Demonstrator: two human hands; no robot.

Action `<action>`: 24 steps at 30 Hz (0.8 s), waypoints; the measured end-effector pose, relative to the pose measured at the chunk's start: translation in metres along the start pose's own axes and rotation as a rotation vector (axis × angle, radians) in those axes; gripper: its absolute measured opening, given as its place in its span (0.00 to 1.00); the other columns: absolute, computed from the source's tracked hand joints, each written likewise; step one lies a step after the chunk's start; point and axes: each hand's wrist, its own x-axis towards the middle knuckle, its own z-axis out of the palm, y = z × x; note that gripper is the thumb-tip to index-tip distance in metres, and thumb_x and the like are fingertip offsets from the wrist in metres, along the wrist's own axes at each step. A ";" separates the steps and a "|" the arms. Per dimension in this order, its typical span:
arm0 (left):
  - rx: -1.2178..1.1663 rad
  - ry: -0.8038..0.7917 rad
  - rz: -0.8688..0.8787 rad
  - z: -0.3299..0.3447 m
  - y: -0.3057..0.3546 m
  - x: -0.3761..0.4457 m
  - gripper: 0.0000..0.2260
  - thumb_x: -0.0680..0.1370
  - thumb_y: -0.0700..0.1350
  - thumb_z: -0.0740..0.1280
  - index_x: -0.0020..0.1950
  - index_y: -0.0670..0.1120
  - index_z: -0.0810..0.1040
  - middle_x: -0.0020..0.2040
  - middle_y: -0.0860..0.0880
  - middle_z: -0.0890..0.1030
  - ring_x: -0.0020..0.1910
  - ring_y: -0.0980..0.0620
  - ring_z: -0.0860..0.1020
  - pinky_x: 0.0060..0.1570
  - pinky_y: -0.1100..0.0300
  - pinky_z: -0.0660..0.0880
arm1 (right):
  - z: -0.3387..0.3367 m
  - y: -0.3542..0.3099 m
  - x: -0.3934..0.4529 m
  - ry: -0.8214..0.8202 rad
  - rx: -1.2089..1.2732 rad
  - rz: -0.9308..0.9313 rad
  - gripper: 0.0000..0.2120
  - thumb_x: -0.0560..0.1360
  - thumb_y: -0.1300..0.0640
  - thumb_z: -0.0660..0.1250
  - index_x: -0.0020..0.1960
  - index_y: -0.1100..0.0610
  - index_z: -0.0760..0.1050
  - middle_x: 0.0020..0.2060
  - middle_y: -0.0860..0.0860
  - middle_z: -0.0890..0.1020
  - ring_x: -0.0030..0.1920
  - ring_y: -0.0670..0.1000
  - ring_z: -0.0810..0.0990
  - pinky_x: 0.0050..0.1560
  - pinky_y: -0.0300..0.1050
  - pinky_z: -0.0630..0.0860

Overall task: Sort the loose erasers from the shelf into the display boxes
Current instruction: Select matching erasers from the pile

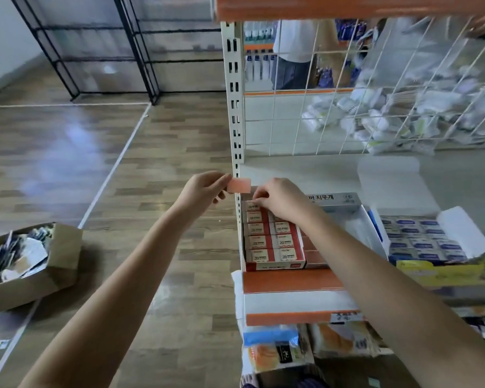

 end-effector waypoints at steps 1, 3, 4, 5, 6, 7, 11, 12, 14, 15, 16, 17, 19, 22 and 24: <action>0.005 -0.007 -0.001 0.000 0.000 0.001 0.08 0.80 0.46 0.61 0.47 0.47 0.79 0.34 0.52 0.78 0.28 0.64 0.72 0.31 0.71 0.70 | 0.002 0.000 -0.001 0.009 -0.008 -0.001 0.08 0.76 0.53 0.66 0.51 0.54 0.81 0.48 0.50 0.83 0.44 0.47 0.78 0.46 0.38 0.71; 0.020 -0.018 0.004 0.001 0.002 0.003 0.09 0.80 0.46 0.61 0.47 0.45 0.80 0.34 0.52 0.77 0.28 0.64 0.72 0.31 0.71 0.70 | 0.004 -0.002 -0.002 0.018 -0.011 0.004 0.09 0.75 0.52 0.66 0.51 0.54 0.81 0.47 0.50 0.83 0.45 0.48 0.79 0.47 0.39 0.72; 0.026 -0.024 0.010 0.002 0.004 0.004 0.09 0.80 0.45 0.61 0.47 0.45 0.80 0.34 0.52 0.78 0.28 0.64 0.72 0.30 0.71 0.70 | 0.003 -0.003 -0.002 0.021 -0.009 0.006 0.08 0.75 0.53 0.67 0.51 0.55 0.81 0.47 0.50 0.83 0.46 0.48 0.79 0.48 0.39 0.73; 0.027 -0.031 0.018 0.004 0.006 0.005 0.09 0.80 0.45 0.61 0.48 0.45 0.80 0.34 0.52 0.78 0.28 0.64 0.73 0.30 0.71 0.70 | 0.002 -0.003 -0.003 0.028 -0.007 0.007 0.08 0.75 0.53 0.67 0.51 0.55 0.81 0.48 0.50 0.82 0.47 0.48 0.79 0.50 0.41 0.74; 0.024 -0.037 0.024 0.005 0.008 0.007 0.09 0.80 0.45 0.61 0.47 0.45 0.80 0.33 0.52 0.78 0.28 0.64 0.73 0.31 0.71 0.70 | -0.001 -0.004 -0.005 0.038 -0.003 0.009 0.08 0.74 0.53 0.68 0.51 0.55 0.80 0.48 0.50 0.82 0.48 0.49 0.80 0.51 0.42 0.75; 0.022 -0.041 0.028 0.006 0.011 0.009 0.09 0.80 0.45 0.62 0.46 0.46 0.80 0.33 0.52 0.77 0.27 0.64 0.72 0.31 0.71 0.70 | -0.005 -0.003 -0.007 0.052 0.001 0.011 0.08 0.74 0.54 0.68 0.52 0.55 0.80 0.49 0.51 0.82 0.48 0.49 0.80 0.52 0.43 0.76; 0.006 -0.064 0.056 0.017 0.025 0.019 0.09 0.79 0.45 0.63 0.45 0.45 0.81 0.32 0.51 0.78 0.29 0.61 0.73 0.34 0.66 0.71 | -0.041 0.013 -0.024 0.108 0.024 0.039 0.10 0.76 0.59 0.66 0.56 0.58 0.79 0.51 0.51 0.83 0.47 0.47 0.80 0.48 0.35 0.72; 0.002 -0.077 0.065 0.022 0.029 0.021 0.08 0.79 0.44 0.63 0.46 0.45 0.82 0.32 0.52 0.78 0.29 0.61 0.73 0.34 0.66 0.72 | -0.051 0.020 -0.029 0.124 0.032 0.062 0.10 0.76 0.59 0.66 0.57 0.58 0.79 0.52 0.51 0.82 0.48 0.48 0.80 0.48 0.35 0.71; 0.002 -0.116 0.081 0.035 0.038 0.023 0.07 0.79 0.44 0.63 0.47 0.46 0.82 0.30 0.56 0.78 0.29 0.62 0.73 0.33 0.68 0.72 | -0.070 0.036 -0.040 0.143 0.043 0.111 0.11 0.76 0.59 0.66 0.57 0.58 0.79 0.53 0.52 0.82 0.51 0.49 0.80 0.50 0.35 0.70; 0.008 -0.147 0.095 0.041 0.043 0.024 0.07 0.79 0.44 0.63 0.47 0.47 0.81 0.30 0.57 0.79 0.29 0.63 0.73 0.33 0.68 0.72 | -0.077 0.044 -0.045 0.141 0.037 0.128 0.11 0.76 0.58 0.66 0.57 0.58 0.79 0.53 0.52 0.82 0.52 0.49 0.80 0.49 0.35 0.70; 0.021 -0.181 0.112 0.049 0.047 0.024 0.07 0.79 0.44 0.64 0.47 0.48 0.81 0.30 0.59 0.80 0.30 0.63 0.74 0.33 0.68 0.72 | -0.082 0.051 -0.049 0.130 0.029 0.146 0.11 0.75 0.58 0.66 0.57 0.58 0.79 0.53 0.52 0.82 0.51 0.49 0.80 0.49 0.36 0.70; 0.042 -0.217 0.131 0.057 0.052 0.025 0.06 0.79 0.44 0.64 0.48 0.49 0.81 0.32 0.58 0.80 0.30 0.64 0.74 0.34 0.68 0.72 | -0.086 0.059 -0.053 0.117 0.021 0.163 0.11 0.75 0.57 0.67 0.57 0.57 0.79 0.53 0.53 0.82 0.51 0.50 0.79 0.49 0.37 0.71; 0.118 -0.284 0.163 0.073 0.059 0.025 0.06 0.79 0.44 0.64 0.50 0.48 0.81 0.37 0.57 0.81 0.31 0.65 0.75 0.33 0.71 0.71 | -0.090 0.073 -0.060 0.091 0.007 0.196 0.11 0.75 0.57 0.67 0.57 0.56 0.79 0.52 0.52 0.82 0.52 0.50 0.79 0.51 0.40 0.73; 0.247 -0.347 0.174 0.095 0.068 0.027 0.07 0.78 0.44 0.65 0.53 0.46 0.81 0.40 0.56 0.80 0.35 0.63 0.76 0.36 0.70 0.72 | -0.092 0.093 -0.069 0.068 -0.007 0.219 0.11 0.75 0.57 0.67 0.56 0.55 0.79 0.53 0.52 0.82 0.52 0.50 0.79 0.50 0.39 0.71; 0.316 -0.387 0.156 0.106 0.073 0.028 0.08 0.77 0.45 0.66 0.54 0.47 0.81 0.42 0.55 0.81 0.38 0.58 0.78 0.41 0.66 0.74 | -0.092 0.103 -0.073 0.062 0.001 0.218 0.11 0.75 0.57 0.67 0.56 0.55 0.79 0.52 0.51 0.82 0.50 0.49 0.79 0.49 0.39 0.71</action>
